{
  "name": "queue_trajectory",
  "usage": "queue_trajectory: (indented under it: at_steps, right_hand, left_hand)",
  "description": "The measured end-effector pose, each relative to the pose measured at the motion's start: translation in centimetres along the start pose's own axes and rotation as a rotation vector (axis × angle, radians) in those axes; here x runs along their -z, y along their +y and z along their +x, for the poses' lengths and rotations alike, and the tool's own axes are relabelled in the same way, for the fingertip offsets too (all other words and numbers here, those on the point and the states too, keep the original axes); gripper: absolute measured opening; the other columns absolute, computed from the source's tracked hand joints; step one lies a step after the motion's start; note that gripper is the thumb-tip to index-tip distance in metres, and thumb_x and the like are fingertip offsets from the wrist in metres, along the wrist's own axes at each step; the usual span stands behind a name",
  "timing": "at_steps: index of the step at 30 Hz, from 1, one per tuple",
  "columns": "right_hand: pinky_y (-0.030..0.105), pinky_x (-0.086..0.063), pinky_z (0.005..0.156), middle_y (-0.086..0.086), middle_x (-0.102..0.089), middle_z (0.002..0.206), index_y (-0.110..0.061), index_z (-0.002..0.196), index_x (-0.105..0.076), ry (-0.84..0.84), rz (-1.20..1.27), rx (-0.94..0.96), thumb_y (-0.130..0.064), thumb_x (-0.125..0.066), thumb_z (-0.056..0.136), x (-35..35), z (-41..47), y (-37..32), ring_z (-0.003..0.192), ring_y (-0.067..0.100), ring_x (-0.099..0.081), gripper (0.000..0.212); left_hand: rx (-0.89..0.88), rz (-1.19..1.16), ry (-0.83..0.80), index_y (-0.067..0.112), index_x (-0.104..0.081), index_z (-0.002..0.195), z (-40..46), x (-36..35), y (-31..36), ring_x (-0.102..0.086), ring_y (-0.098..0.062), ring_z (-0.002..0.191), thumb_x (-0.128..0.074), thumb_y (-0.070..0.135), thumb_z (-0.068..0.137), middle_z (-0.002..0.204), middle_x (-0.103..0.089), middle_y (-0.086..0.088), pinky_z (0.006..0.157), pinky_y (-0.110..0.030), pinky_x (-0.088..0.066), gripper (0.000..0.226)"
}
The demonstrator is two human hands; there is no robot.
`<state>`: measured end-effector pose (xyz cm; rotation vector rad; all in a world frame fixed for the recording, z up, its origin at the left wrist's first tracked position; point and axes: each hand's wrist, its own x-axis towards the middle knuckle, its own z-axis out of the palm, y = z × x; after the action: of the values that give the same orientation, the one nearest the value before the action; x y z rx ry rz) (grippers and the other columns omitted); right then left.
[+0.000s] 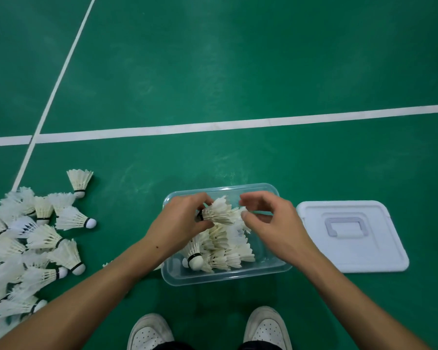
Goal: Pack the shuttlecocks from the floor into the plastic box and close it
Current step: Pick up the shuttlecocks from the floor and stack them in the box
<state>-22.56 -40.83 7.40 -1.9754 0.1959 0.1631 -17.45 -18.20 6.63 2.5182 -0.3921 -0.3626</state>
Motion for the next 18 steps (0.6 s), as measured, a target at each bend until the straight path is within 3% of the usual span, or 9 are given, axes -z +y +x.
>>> queue_trajectory:
  at_steps: [2,6,9,14,18]
  right_hand:
    - [0.026,-0.057,0.095,-0.019,-0.077,0.105,-0.03,0.12,-0.072,-0.044,-0.007,0.014,-0.023,-0.081,0.089,-0.1,-0.1,-0.6,0.106,-0.003,-0.07,0.032]
    - [0.035,-0.063,0.084,-0.018,-0.075,0.086,-0.027,0.113,-0.076,0.002,-0.087,0.034,-0.024,-0.084,0.088,-0.3,0.2,-0.2,0.087,0.002,-0.072,0.026]
    - [0.041,-0.061,0.08,-0.013,-0.07,0.079,-0.027,0.108,-0.076,0.11,-0.174,0.056,-0.024,-0.084,0.088,0.6,0.0,0.7,0.077,0.009,-0.069,0.021]
    - [0.042,-0.06,0.081,-0.022,-0.068,0.081,-0.031,0.112,-0.073,0.21,-0.405,-0.003,-0.031,-0.082,0.088,2.4,-1.5,1.8,0.083,0.011,-0.071,0.026]
    - [0.04,-0.06,0.077,-0.02,-0.073,0.087,-0.035,0.111,-0.071,0.178,-0.522,-0.022,-0.036,-0.08,0.088,2.0,-2.2,2.0,0.084,0.012,-0.072,0.025]
  left_hand:
    - [-0.028,-0.009,-0.005,0.03,-0.073,0.114,0.6,-0.3,0.8,-0.069,-0.009,0.09,-0.088,0.032,0.084,0.099,-0.076,0.011,0.082,-0.037,-0.058,0.034]
    - [-0.089,-0.085,0.004,0.031,-0.076,0.113,1.5,-1.1,2.3,-0.069,-0.007,0.087,-0.088,0.03,0.083,0.1,-0.078,0.012,0.077,-0.03,-0.054,0.033]
    - [-0.051,-0.114,0.009,0.033,-0.07,0.125,1.6,-1.6,2.1,-0.063,-0.003,0.091,-0.09,0.034,0.08,0.111,-0.075,0.015,0.078,-0.025,-0.047,0.049]
    - [-0.001,-0.03,-0.173,0.03,-0.064,0.134,1.1,-2.7,0.9,-0.063,-0.006,0.117,-0.09,0.043,0.077,0.13,-0.069,0.014,0.102,-0.027,-0.05,0.063]
    - [-0.02,0.055,-0.239,0.033,-0.064,0.134,1.3,-4.1,1.1,-0.064,-0.011,0.121,-0.091,0.046,0.076,0.133,-0.069,0.013,0.1,-0.032,-0.052,0.065]
